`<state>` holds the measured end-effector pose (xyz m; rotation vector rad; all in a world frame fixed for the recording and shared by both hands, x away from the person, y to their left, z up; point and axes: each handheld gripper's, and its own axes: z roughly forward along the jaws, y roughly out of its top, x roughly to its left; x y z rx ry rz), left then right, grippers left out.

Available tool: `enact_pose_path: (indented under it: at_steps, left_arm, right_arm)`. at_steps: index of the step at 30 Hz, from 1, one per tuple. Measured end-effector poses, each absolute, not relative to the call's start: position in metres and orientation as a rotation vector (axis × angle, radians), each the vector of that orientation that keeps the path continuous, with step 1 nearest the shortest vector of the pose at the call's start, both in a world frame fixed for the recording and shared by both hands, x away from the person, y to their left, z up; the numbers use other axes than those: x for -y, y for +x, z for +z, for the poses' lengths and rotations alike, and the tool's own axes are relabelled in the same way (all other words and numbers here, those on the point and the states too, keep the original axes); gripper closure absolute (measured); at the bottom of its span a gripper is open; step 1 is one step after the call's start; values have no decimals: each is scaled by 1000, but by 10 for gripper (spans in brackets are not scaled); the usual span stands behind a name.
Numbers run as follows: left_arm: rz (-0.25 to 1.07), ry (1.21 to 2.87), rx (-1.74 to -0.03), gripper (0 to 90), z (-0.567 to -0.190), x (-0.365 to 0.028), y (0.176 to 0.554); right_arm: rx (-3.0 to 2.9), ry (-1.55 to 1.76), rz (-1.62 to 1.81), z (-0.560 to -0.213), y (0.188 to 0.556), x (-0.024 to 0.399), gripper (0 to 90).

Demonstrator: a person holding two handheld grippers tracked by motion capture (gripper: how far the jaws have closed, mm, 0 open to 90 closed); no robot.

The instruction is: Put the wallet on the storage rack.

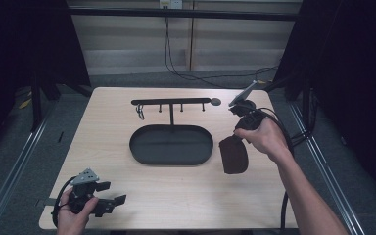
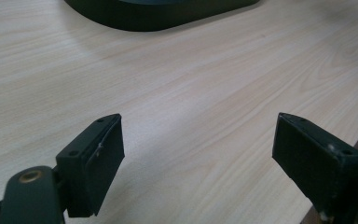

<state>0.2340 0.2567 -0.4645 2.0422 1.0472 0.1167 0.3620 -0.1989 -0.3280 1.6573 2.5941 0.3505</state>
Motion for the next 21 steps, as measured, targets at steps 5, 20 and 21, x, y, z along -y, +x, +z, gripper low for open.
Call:
enact_pose_path:
  at_steps: [5,20,21]
  left_arm:
    - [106,2047,-1043,165,-465,-257,235]
    - [96,2044,-1055,165,-466,-258,237]
    - [93,2043,-1055,165,-466,-258,237]
  right_arm:
    - [-2599,1656,348,-323,373,192,829]
    - [-2587,1699,418,-322,400,179,829]
    - [-2578,1712,444,-321,402,179,828]
